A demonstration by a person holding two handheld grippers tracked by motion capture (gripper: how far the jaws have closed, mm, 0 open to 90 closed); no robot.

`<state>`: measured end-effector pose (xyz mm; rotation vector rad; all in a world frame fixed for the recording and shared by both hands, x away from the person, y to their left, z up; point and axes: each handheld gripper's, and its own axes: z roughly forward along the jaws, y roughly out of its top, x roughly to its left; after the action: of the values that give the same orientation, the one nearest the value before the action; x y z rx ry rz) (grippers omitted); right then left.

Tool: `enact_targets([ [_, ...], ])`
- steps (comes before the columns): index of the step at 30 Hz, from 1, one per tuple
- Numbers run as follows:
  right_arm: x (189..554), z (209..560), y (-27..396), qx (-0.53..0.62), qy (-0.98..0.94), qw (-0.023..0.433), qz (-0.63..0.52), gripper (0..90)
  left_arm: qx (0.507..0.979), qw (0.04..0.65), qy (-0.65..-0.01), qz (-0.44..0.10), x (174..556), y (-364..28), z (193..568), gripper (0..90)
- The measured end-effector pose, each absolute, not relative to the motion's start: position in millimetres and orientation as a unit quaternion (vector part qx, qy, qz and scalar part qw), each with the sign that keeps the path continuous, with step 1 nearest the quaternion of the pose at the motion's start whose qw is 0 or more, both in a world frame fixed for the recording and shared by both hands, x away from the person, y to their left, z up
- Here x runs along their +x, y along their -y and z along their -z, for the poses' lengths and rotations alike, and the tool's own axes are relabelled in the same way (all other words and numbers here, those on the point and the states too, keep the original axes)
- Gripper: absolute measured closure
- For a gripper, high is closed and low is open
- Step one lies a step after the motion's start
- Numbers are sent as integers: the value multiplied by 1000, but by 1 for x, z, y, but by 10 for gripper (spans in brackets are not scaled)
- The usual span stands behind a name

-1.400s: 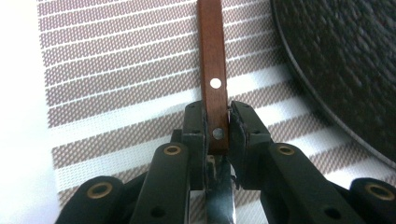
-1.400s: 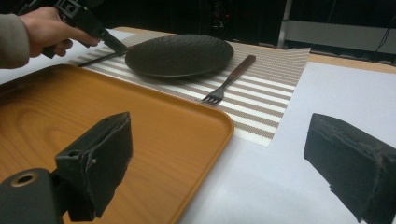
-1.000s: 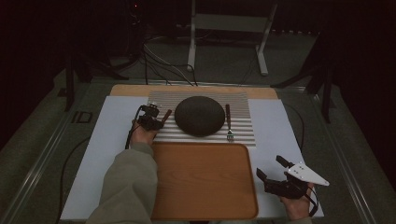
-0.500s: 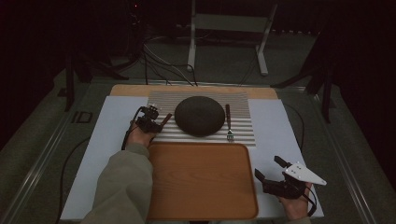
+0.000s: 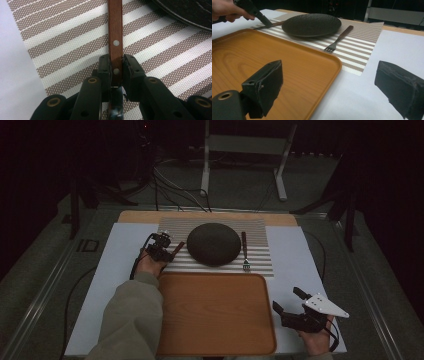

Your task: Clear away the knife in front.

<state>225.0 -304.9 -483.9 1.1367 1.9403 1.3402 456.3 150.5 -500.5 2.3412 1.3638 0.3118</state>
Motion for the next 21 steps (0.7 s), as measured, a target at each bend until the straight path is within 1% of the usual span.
enact_targets([
  [2,225,484,305,420,-716,259,-494,80,841,201,-488,-119,455,-153,498,779],
  [9,225,484,305,419,-717,260,-493,80,839,213,-483,-131,451,-159,485,780],
  [21,225,484,305,419,-716,261,-493,80,839,228,-474,-139,445,-160,472,779],
])
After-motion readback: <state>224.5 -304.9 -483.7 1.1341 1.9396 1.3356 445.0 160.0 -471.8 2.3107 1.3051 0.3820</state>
